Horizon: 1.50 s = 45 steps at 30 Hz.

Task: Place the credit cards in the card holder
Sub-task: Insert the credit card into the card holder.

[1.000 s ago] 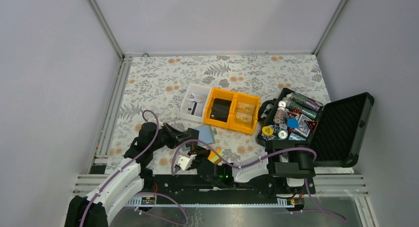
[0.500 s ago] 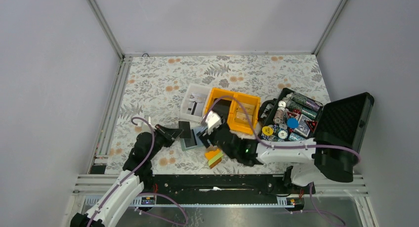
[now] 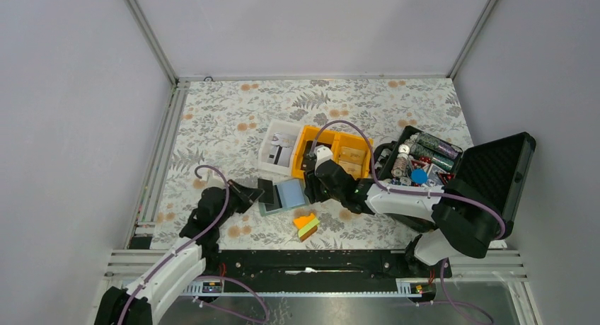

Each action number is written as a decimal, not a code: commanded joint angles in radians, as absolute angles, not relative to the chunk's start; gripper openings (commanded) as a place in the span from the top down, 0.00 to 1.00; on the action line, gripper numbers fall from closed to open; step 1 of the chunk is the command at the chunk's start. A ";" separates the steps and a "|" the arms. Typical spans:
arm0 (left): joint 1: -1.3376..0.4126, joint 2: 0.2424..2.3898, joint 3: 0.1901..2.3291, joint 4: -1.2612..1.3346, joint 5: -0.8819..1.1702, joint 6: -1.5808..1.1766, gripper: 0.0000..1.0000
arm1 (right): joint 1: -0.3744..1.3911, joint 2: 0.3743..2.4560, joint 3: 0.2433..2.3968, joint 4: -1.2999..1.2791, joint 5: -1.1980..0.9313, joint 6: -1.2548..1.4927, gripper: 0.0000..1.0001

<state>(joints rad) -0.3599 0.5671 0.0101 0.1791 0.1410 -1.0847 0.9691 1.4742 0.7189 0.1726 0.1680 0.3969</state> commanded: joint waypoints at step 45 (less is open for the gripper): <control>-0.704 0.951 -0.083 0.621 -0.307 -1.247 1.00 | 0.965 1.628 0.784 0.184 0.378 0.543 1.00</control>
<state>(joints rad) -0.6857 0.9436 0.0101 0.5507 -0.2489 -1.2140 0.9684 1.6367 0.7563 0.1913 0.3336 0.5205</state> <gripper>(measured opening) 0.021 0.025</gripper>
